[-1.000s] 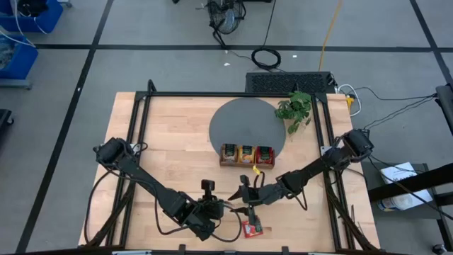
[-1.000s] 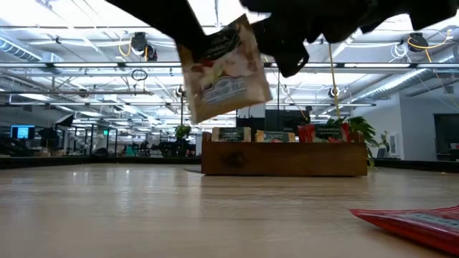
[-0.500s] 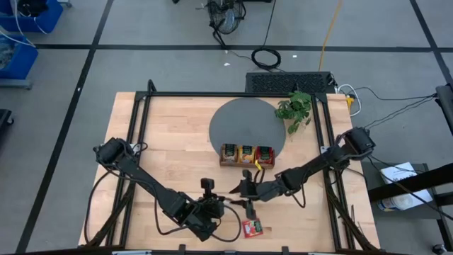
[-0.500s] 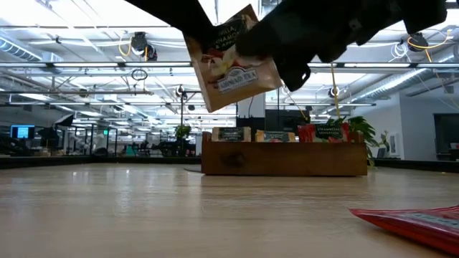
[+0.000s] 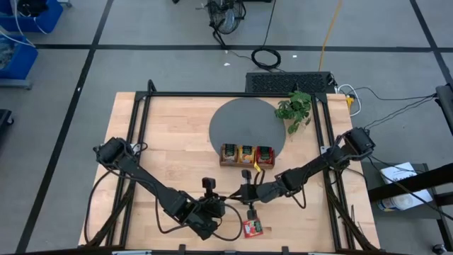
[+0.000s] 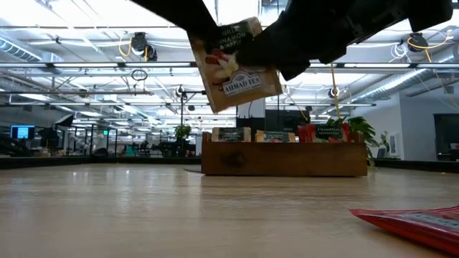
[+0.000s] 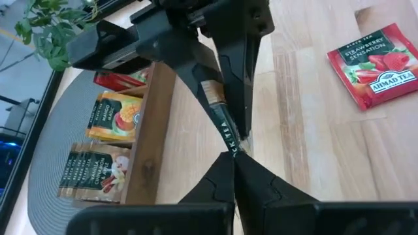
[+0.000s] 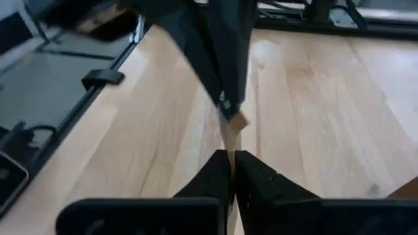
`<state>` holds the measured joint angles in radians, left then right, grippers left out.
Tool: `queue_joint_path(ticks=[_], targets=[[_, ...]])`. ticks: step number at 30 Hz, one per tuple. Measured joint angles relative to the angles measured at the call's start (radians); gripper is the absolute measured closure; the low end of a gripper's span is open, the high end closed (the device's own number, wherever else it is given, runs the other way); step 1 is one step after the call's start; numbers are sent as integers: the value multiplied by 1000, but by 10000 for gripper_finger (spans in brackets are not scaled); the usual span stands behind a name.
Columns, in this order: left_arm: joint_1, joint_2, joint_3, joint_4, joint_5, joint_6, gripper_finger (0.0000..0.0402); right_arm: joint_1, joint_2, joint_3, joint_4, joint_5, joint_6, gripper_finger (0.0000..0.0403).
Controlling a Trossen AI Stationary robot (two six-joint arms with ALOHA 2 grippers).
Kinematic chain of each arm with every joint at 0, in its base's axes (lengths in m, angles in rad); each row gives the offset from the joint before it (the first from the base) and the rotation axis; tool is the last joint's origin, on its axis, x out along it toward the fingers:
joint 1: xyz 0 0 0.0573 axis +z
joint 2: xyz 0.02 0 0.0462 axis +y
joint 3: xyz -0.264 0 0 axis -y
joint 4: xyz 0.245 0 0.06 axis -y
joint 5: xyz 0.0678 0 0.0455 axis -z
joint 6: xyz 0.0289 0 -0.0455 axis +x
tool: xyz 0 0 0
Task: Pick & Place Tea
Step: Put the brown tea bag into the left wooden organizer
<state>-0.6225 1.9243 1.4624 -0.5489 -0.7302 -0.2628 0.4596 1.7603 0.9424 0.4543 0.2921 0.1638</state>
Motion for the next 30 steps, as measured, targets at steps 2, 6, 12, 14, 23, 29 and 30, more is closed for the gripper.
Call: queue_joint_path(ticks=[2, 6, 12, 14, 23, 29, 30], targets=[[-6, -9, 0, 2, 1, 0, 387, 7, 0, 0, -12, 2, -38, 394], [-15, -45, 0, 1, 0, -26, 352, 20, 0, -56, -5, 38, -102, 400], [-28, -69, 0, 7, 6, -76, 269, 36, -1, -169, 156, 92, -178, 401], [-30, -66, 0, 31, 23, -90, 240, 55, 1, -201, 251, 126, -216, 402], [38, -32, -1, 121, 159, -75, 145, 124, -1, -215, 365, 236, -386, 402], [74, -31, -1, 139, 199, -66, 134, 127, -1, -214, 365, 234, -386, 402], [79, -31, -1, 137, 199, -62, 138, 127, -1, -214, 366, 233, -386, 402]])
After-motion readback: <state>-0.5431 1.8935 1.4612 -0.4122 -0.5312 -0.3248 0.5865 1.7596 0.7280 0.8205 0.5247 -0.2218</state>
